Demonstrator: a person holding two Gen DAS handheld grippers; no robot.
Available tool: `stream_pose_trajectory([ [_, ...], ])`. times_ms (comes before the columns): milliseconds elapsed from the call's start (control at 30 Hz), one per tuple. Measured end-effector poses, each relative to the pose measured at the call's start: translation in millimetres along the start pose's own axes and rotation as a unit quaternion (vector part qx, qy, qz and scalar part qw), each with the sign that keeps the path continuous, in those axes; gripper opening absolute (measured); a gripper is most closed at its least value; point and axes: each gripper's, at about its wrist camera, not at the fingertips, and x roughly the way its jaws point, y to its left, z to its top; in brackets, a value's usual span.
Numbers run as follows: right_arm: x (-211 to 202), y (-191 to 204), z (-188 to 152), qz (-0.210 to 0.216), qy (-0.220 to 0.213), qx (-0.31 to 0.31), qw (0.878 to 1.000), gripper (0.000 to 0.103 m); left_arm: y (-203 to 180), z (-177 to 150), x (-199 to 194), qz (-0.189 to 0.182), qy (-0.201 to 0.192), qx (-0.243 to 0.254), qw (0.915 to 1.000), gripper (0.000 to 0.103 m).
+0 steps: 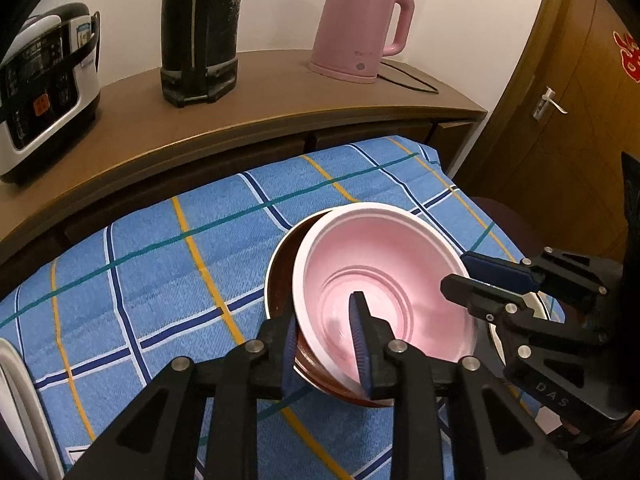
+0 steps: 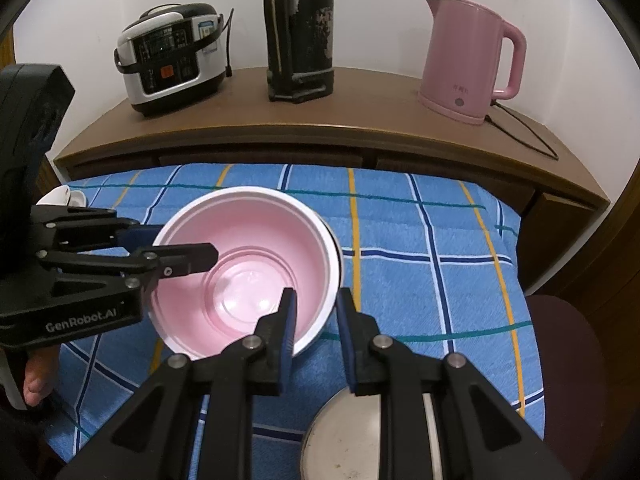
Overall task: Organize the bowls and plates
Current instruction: 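Open the right tool to release the pink bowl, then withdraw the right tool from the nested bowls toward the white enamel bowl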
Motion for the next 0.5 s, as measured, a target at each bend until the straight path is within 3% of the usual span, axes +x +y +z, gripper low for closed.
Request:
stream_pose_trajectory([
  [233, 0.4, -0.7, 0.0, 0.0, 0.0, -0.002, 1.0, 0.021, -1.3, 1.6, -4.8, 0.001, -0.013, 0.004, 0.9999, 0.03],
  [367, 0.6, -0.7, -0.8, 0.001, -0.001, -0.002, 1.0, 0.021, -11.7, 0.2, -14.6, 0.018, -0.043, 0.027, 0.9985, 0.075],
  [433, -0.1, -0.8, -1.3, 0.003, -0.002, -0.001, 1.0, 0.021, -16.2, -0.2, -18.5, 0.036, -0.058, 0.044, 0.9967, 0.077],
  [500, -1.2, -0.6, -1.6, 0.002, -0.004, 0.0, 1.0, 0.021, -17.4, 0.6, -19.5, 0.03, -0.063, 0.049, 0.9964, 0.077],
])
